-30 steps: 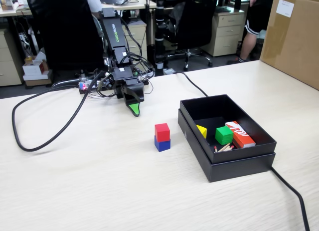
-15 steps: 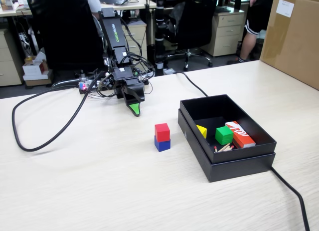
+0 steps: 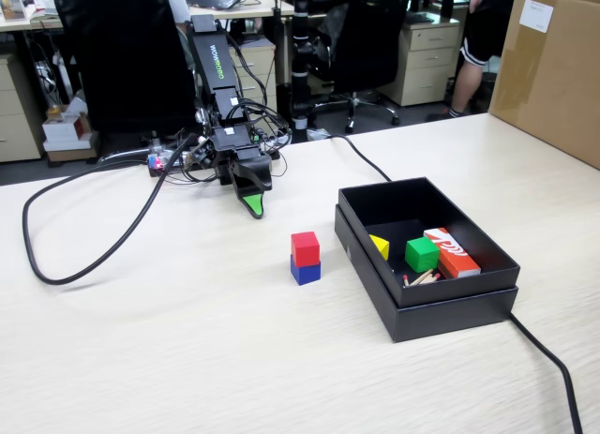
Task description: Put the red cube on top of the blue cube
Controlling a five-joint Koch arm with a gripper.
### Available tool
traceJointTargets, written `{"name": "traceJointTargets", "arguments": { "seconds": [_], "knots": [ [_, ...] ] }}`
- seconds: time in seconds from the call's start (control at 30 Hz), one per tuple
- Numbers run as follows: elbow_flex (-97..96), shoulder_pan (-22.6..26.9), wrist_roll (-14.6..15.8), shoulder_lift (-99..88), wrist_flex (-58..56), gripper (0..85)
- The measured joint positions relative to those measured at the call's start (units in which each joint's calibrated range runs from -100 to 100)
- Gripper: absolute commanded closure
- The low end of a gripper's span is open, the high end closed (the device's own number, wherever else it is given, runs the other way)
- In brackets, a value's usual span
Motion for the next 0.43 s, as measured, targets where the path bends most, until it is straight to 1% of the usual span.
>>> {"name": "traceJointTargets", "arguments": {
  "seconds": [0.43],
  "knots": [
    [0.00, 0.00, 0.00, 0.00, 0.00, 37.4]
  ]
}}
